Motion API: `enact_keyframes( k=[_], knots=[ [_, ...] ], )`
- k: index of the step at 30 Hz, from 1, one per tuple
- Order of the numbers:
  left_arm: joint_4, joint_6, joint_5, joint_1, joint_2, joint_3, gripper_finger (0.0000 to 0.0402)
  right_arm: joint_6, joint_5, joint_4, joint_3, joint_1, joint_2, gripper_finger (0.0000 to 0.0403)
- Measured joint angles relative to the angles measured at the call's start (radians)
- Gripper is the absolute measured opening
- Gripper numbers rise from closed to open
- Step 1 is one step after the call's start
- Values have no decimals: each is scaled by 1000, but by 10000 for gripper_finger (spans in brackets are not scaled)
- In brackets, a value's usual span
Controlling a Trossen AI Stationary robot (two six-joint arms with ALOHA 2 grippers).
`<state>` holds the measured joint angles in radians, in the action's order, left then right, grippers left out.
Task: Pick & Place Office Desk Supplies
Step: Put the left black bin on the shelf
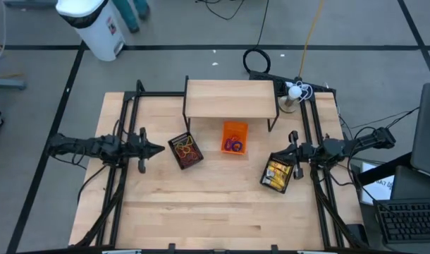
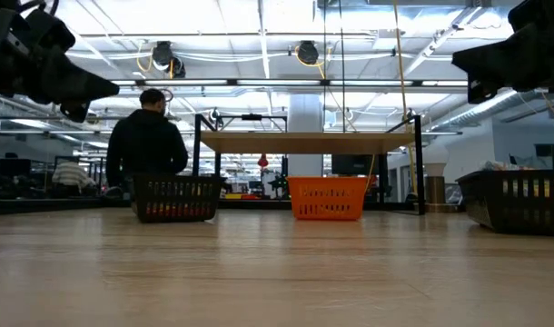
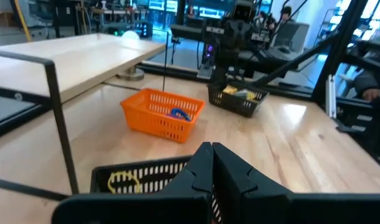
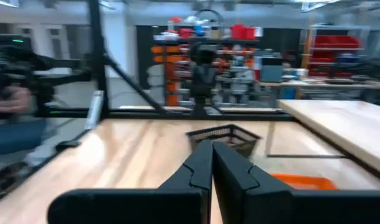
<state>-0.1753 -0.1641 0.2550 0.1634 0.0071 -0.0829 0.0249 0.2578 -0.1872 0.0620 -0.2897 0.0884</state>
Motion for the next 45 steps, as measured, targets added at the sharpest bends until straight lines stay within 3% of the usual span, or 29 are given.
enact_keyframes(
  k=[3, 9, 17, 24, 29, 35, 39, 45],
  knots=[
    [13, 1, 2, 12, -1, 4, 3, -32, -54, -20, 0, -1, -8, 1],
    [15, 0, 51, 31, -2, 4, 3, -38, 34, 5, 0, 0, -18, 1],
    [14, -7, 51, 36, -1, 4, 5, -9, 25, 95, 21, 52, -87, 0],
    [13, -6, 51, 36, -1, 4, 6, -1, -10, 105, 9, 100, -86, 0],
    [13, -38, 51, 36, 9, 4, 3, 5, -131, 118, -3, 130, -85, 0],
    [17, -123, 91, 36, 51, 3, 10, -5, -130, 113, -3, 139, -85, 0],
    [45, -187, 162, 43, 173, -47, 3, -4, -129, 111, -3, 139, -85, 0],
    [-6, -244, 189, 77, 604, -274, 2, 0, -129, 103, -3, 139, -84, 0]
  ],
)
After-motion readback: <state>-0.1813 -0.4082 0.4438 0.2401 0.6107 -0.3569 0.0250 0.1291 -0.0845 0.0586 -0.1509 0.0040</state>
